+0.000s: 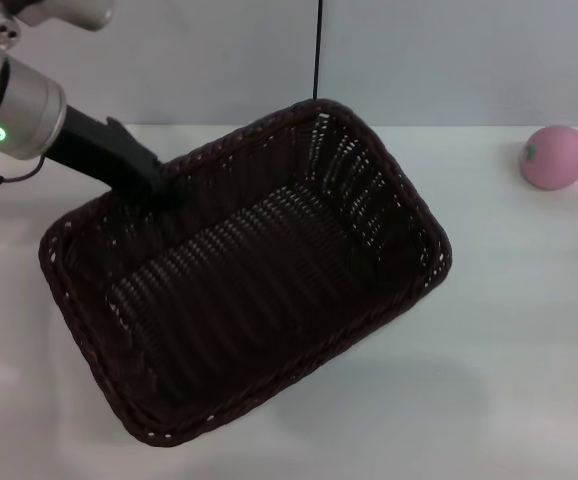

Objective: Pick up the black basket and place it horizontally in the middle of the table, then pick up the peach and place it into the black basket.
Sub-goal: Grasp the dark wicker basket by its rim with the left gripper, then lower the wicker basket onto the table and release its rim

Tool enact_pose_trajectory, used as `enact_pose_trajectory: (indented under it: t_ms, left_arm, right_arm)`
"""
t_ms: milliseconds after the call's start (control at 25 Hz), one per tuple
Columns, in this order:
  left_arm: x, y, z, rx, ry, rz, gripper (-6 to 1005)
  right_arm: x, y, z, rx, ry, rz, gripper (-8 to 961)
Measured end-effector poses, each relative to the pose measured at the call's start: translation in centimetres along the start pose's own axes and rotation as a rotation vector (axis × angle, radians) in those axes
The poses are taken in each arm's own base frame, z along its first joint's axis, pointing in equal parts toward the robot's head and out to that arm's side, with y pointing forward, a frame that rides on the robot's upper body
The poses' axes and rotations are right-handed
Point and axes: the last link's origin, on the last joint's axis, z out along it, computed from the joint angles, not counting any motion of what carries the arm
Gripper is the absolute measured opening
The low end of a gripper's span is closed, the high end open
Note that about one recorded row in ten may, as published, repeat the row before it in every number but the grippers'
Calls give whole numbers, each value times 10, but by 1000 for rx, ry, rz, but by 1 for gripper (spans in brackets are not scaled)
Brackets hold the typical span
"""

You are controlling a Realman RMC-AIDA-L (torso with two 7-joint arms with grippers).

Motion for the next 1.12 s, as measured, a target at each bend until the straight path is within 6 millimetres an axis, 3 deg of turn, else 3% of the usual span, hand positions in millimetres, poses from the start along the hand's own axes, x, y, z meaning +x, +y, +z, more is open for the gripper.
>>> enact_pose_trajectory:
  t_ms: [600,880,1120]
  left_arm:
    - [-2,-4,-42,-47,291,59,176]
    - [2,-1,-54,-88,306,163,178]
    - [20,11,-61,-161,285,318,183]
  right_arm:
    - [0,1,1,-3,0,2,477]
    - [3,-1,2,14,15,6,478]
    - [6,0,1,18,21,14,477]
